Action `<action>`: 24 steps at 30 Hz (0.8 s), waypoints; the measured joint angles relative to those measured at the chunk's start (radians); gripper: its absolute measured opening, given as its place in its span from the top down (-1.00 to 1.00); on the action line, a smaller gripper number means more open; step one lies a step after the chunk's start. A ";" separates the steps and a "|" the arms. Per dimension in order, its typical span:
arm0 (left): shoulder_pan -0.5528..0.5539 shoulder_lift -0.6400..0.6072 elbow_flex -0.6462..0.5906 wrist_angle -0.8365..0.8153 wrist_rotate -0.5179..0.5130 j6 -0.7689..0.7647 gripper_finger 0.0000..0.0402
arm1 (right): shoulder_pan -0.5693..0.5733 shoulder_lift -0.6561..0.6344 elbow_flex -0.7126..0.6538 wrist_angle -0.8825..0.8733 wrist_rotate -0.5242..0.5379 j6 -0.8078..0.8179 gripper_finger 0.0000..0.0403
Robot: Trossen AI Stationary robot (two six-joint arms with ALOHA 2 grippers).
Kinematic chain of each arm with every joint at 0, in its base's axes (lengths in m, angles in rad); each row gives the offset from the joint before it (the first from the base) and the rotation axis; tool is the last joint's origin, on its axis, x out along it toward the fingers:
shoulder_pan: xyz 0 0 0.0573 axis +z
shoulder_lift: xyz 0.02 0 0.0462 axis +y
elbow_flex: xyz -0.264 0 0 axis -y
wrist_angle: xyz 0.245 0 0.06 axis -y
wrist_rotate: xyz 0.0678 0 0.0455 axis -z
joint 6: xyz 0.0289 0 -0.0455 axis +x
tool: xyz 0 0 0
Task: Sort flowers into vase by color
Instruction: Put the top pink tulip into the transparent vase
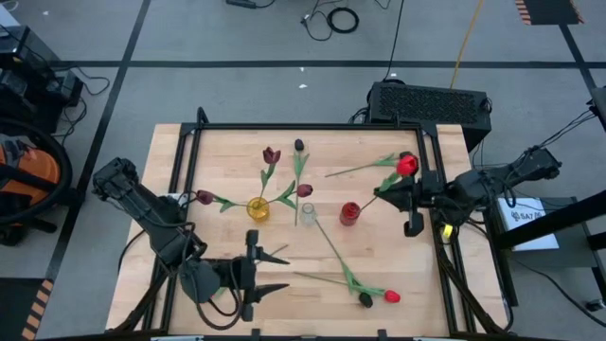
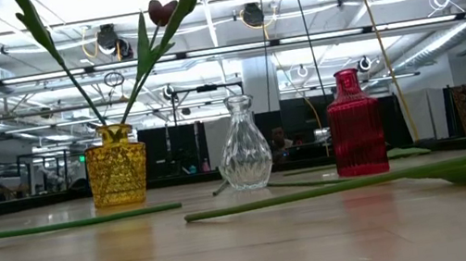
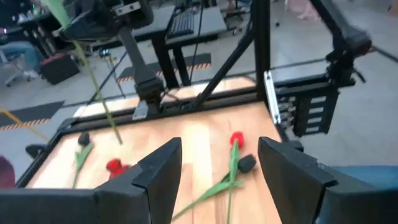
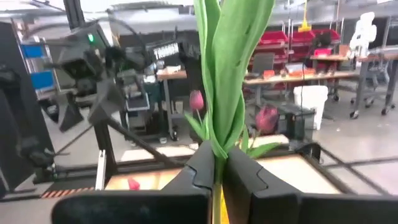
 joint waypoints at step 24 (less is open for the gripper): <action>-0.173 0.023 -0.250 -0.182 -0.070 -0.651 -0.09 | -0.008 0.130 -0.061 0.358 -0.022 -0.004 0.95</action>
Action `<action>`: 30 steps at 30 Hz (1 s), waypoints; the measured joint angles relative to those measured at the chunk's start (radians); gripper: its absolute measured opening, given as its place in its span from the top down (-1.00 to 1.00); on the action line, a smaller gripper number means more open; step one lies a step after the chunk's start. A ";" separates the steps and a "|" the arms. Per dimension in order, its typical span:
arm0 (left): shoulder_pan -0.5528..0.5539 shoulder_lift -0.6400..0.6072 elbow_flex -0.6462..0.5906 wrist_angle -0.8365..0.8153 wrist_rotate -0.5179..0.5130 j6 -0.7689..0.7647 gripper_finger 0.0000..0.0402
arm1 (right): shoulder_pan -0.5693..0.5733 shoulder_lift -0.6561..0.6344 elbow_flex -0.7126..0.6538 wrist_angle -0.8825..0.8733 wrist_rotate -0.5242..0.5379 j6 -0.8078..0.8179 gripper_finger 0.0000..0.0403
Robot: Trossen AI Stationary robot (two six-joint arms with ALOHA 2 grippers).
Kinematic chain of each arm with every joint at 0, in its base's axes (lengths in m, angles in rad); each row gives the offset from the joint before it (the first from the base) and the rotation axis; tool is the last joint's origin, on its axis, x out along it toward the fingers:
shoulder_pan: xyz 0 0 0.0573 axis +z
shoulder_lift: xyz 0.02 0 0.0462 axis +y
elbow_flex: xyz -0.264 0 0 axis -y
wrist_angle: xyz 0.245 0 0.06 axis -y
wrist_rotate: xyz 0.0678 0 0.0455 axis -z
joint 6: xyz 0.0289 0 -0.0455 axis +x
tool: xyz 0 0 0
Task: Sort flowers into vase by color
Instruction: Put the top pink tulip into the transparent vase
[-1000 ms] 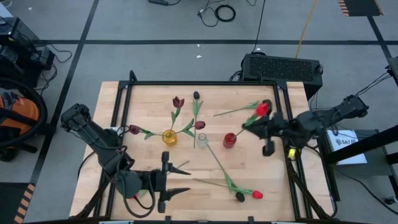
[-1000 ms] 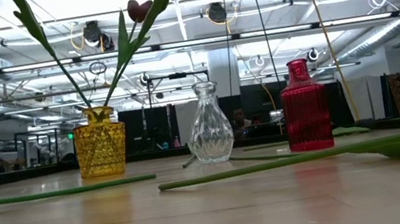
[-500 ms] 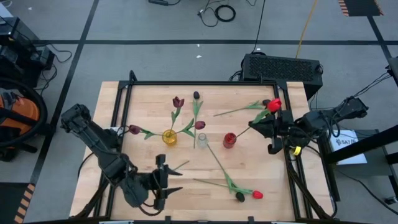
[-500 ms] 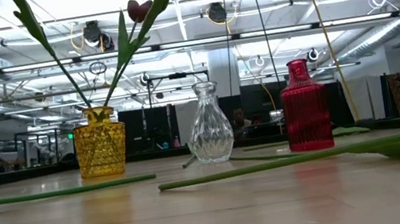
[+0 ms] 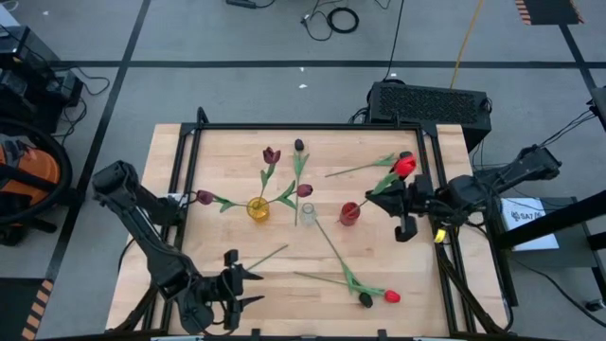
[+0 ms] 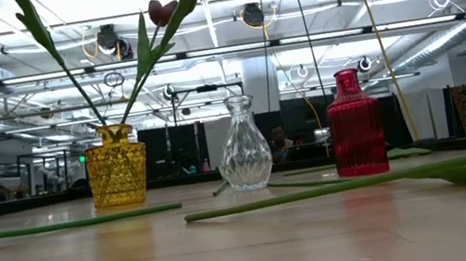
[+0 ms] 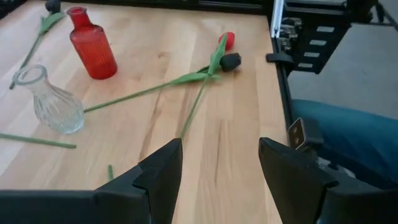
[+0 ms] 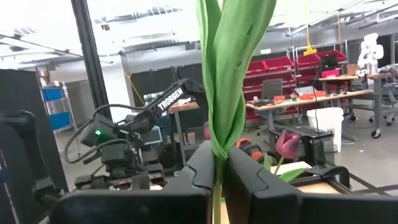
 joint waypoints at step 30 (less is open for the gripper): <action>0.188 0.103 0.017 0.347 0.012 0.470 -0.09 | -0.202 0.264 0.000 0.135 -0.085 0.229 0.95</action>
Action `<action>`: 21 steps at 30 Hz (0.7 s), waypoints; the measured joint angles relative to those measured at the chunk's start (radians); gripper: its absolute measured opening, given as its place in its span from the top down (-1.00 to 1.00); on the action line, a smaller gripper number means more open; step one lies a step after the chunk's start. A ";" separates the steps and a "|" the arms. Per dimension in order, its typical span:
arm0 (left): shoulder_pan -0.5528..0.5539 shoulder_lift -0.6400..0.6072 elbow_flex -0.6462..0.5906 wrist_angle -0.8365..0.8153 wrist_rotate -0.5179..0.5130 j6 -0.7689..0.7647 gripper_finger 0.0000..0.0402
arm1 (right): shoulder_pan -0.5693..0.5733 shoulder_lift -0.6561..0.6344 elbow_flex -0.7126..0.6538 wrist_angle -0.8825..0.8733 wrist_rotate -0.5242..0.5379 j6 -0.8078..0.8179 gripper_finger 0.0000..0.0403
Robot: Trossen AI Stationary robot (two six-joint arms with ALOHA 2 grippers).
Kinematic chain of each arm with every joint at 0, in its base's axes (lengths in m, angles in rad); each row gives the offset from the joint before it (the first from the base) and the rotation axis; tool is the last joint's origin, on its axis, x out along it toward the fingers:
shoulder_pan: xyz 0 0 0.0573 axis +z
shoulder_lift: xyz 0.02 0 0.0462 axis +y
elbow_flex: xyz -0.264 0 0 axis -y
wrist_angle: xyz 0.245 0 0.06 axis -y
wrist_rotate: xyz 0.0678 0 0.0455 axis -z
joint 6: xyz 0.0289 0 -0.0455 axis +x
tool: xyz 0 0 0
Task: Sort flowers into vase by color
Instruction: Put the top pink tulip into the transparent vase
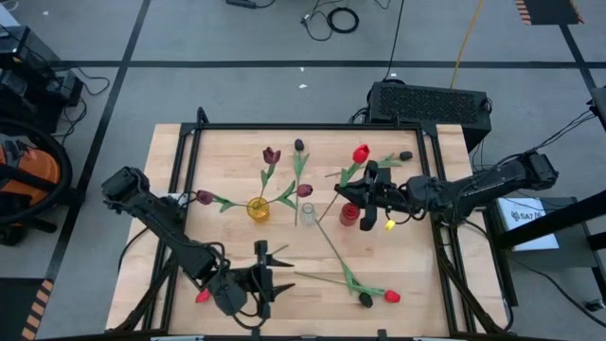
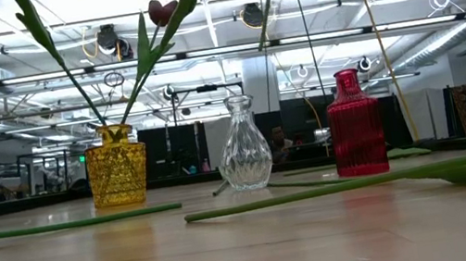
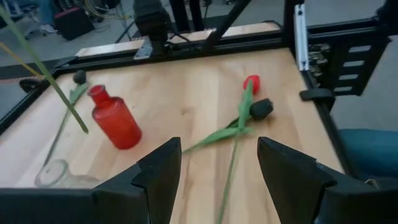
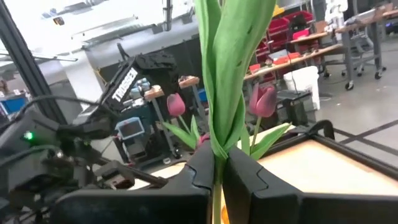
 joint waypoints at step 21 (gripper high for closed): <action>0.141 0.000 0.323 0.022 0.108 0.390 -0.09 | 0.025 0.000 0.000 0.037 0.002 0.074 0.95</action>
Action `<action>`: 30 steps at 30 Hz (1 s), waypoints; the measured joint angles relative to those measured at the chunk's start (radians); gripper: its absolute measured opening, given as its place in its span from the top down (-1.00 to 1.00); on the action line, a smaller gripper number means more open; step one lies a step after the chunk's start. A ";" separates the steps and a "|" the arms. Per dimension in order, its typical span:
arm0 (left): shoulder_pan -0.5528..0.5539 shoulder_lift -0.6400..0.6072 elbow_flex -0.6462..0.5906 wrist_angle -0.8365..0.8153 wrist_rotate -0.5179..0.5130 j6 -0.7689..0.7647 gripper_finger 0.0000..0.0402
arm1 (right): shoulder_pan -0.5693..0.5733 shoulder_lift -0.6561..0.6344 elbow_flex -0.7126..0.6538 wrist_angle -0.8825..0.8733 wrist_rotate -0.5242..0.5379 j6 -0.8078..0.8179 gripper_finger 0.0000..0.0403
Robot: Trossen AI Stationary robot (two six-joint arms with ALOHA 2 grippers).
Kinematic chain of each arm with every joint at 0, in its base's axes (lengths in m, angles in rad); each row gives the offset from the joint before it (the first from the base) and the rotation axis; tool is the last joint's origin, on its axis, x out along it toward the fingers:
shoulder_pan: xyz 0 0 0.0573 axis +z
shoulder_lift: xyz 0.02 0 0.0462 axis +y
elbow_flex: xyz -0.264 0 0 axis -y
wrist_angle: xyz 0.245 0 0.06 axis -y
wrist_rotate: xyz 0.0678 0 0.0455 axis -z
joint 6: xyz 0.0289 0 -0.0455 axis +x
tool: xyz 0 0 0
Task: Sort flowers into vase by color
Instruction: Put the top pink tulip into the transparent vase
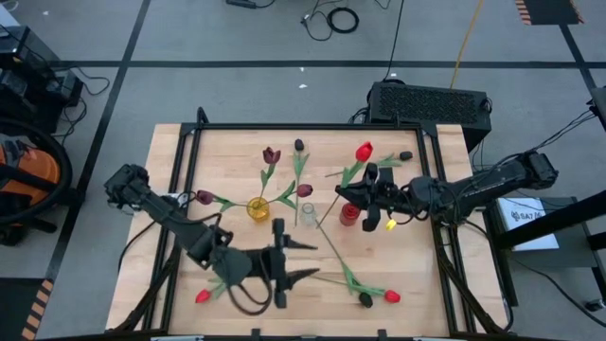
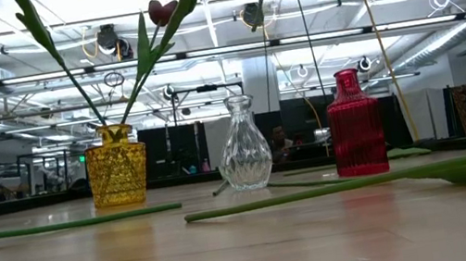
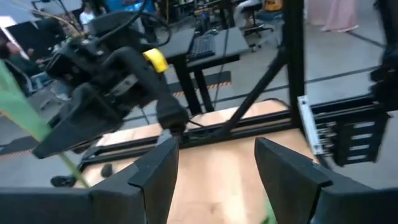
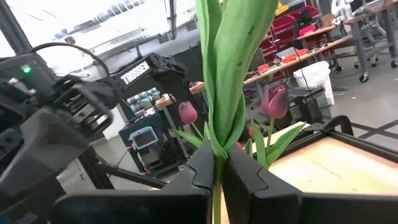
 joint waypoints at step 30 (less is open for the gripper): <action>0.096 0.039 -0.016 -0.249 0.096 -0.164 -0.09 | -0.021 0.056 0.000 -0.040 0.100 -0.079 0.95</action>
